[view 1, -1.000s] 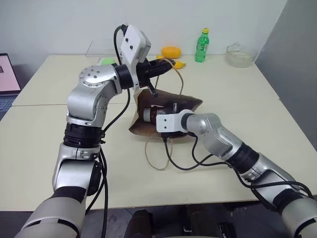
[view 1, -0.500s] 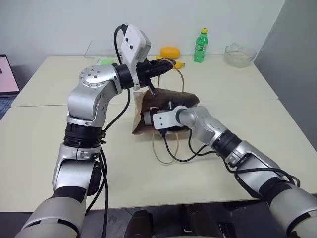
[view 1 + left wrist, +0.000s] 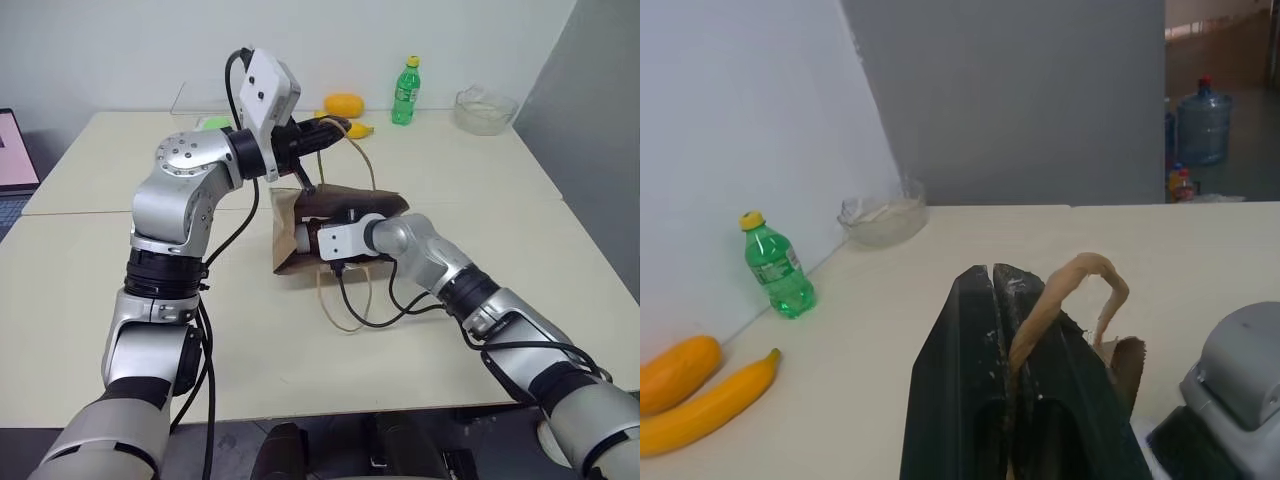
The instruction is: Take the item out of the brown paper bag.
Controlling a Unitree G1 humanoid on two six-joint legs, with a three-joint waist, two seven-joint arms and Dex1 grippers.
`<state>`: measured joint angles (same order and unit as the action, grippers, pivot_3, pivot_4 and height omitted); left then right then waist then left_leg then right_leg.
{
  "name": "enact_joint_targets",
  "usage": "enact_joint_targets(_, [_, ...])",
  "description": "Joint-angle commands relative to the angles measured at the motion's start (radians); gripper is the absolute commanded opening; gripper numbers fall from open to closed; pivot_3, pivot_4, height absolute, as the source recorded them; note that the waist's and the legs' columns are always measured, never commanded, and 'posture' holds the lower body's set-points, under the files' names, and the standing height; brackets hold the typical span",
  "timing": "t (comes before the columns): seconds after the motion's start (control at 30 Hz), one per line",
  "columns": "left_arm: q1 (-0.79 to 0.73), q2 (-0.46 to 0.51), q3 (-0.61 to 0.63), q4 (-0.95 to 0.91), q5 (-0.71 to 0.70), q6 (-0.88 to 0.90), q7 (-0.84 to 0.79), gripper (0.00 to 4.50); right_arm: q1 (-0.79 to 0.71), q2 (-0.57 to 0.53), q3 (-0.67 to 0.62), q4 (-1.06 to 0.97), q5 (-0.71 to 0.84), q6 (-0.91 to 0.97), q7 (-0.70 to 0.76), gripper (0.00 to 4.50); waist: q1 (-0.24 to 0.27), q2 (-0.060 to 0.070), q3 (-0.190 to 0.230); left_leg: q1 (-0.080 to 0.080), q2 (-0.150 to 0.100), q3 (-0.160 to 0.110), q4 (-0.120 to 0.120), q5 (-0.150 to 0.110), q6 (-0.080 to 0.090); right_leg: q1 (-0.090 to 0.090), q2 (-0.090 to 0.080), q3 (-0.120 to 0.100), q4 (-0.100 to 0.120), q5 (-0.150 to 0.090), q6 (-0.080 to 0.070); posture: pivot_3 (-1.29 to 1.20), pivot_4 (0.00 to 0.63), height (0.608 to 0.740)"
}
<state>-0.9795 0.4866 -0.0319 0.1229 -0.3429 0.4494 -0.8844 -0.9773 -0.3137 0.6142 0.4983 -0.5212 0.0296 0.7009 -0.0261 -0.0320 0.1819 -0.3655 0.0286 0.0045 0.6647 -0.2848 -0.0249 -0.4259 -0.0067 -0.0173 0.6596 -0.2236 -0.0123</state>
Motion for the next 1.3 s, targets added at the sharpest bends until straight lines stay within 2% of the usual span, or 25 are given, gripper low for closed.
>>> enact_joint_targets(0.03, [-0.009,0.014,0.022,-0.019,0.003,-0.020,0.005,0.00,0.009,-0.032,-0.106,-0.179,0.103,0.001,0.082,3.25,0.000,0.000,0.000,0.000,0.000,0.000,0.000,0.000,0.000,0.000,0.000,0.000,0.000,0.000,0.000,0.00,0.150,0.740])
enact_joint_targets(0.33, [-0.014,0.013,0.013,-0.009,0.017,-0.026,-0.002,0.00,0.080,-0.140,-0.221,-0.438,0.297,0.044,0.282,3.25,-0.001,0.000,0.000,0.000,-0.001,-0.001,-0.001,0.000,0.000,0.000,0.000,0.000,-0.001,0.000,0.000,0.00,0.150,0.740])
enact_joint_targets(0.5, [-0.013,0.011,0.006,0.000,0.026,-0.035,-0.004,0.00,0.083,-0.167,-0.318,-0.542,0.494,0.166,0.396,3.25,0.000,0.000,0.000,0.000,-0.001,-0.001,-0.001,0.000,0.000,0.000,0.001,0.000,-0.001,0.000,0.000,0.00,0.150,0.740])
enact_joint_targets(0.63, [-0.012,0.009,0.005,0.001,0.030,-0.037,-0.002,0.00,0.084,-0.170,-0.393,-0.596,0.634,0.273,0.434,3.25,0.000,0.000,0.000,0.000,0.000,-0.002,-0.001,0.000,0.000,0.000,0.001,0.000,-0.001,0.000,0.000,0.00,0.150,0.740])
enact_joint_targets(0.73, [-0.009,0.011,0.006,-0.001,0.032,-0.035,0.001,0.00,0.069,-0.174,-0.497,-0.651,0.776,0.414,0.424,3.25,0.000,0.000,0.000,0.000,0.000,-0.002,-0.001,0.000,0.000,0.000,0.001,0.000,-0.001,0.000,0.000,0.00,0.150,0.740])
enact_joint_targets(0.93, [0.000,0.018,0.008,-0.008,0.036,-0.031,0.001,0.00,0.073,-0.290,-0.620,-0.715,0.895,0.542,0.412,3.17,0.002,0.001,0.001,0.000,0.000,-0.002,-0.001,0.000,0.000,0.000,0.000,0.000,-0.001,0.000,0.000,0.00,0.150,0.740])
enact_joint_targets(1.03, [0.001,0.020,0.008,-0.008,0.037,-0.030,0.000,0.00,0.107,-0.373,-0.639,-0.741,0.879,0.533,0.407,2.23,0.004,0.000,0.001,0.000,0.000,-0.002,-0.001,0.000,0.000,0.000,0.000,-0.001,-0.002,0.000,0.000,0.00,0.150,0.740])
enact_joint_targets(1.1, [0.000,0.018,0.005,-0.004,0.039,-0.032,-0.001,0.00,0.148,-0.419,-0.632,-0.759,0.850,0.511,0.399,1.43,0.004,0.000,0.001,0.000,-0.001,-0.001,-0.001,0.000,0.000,0.000,0.000,0.000,-0.002,0.000,0.000,0.00,0.150,0.740])
enact_joint_targets(1.23, [-0.003,0.017,0.002,-0.002,0.040,-0.032,-0.004,0.00,0.199,-0.439,-0.608,-0.793,0.827,0.491,0.363,0.03,-0.001,0.000,0.001,0.000,-0.001,0.000,-0.002,0.000,0.000,0.000,0.000,0.001,-0.002,0.000,0.001,0.00,0.150,0.740])
enact_joint_targets(1.3, [-0.007,0.017,0.001,0.002,0.042,-0.034,-0.006,0.00,0.211,-0.447,-0.582,-0.792,0.777,0.479,0.322,0.03,-0.003,0.000,0.001,0.001,-0.001,0.000,-0.002,0.000,0.000,0.000,0.002,0.002,-0.002,0.000,0.001,0.00,0.150,0.740])
